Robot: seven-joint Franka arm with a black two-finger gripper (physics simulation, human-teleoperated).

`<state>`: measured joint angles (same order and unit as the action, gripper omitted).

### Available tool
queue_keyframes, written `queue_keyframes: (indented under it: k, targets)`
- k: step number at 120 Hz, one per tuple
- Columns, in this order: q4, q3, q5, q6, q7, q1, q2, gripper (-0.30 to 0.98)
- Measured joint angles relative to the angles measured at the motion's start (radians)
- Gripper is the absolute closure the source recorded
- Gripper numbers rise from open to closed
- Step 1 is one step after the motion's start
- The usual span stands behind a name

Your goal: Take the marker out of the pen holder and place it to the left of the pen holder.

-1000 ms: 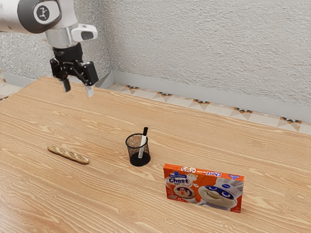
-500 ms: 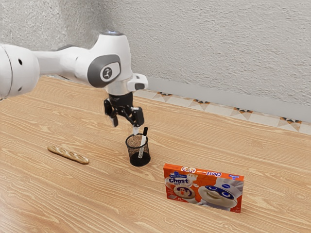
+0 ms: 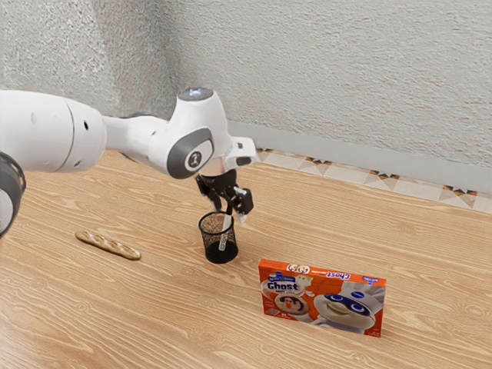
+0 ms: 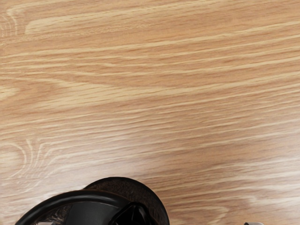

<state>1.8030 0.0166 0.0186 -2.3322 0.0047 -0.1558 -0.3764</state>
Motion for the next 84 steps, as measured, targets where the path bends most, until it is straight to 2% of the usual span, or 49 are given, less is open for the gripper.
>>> queue_keyframes:
  k: [34,84]
  targets:
    - [0.015,0.0,-0.003,-0.098,0.048,0.033,-0.01,0.41]
    - [0.021,0.0,-0.007,-0.124,0.087,0.036,-0.016,0.65]
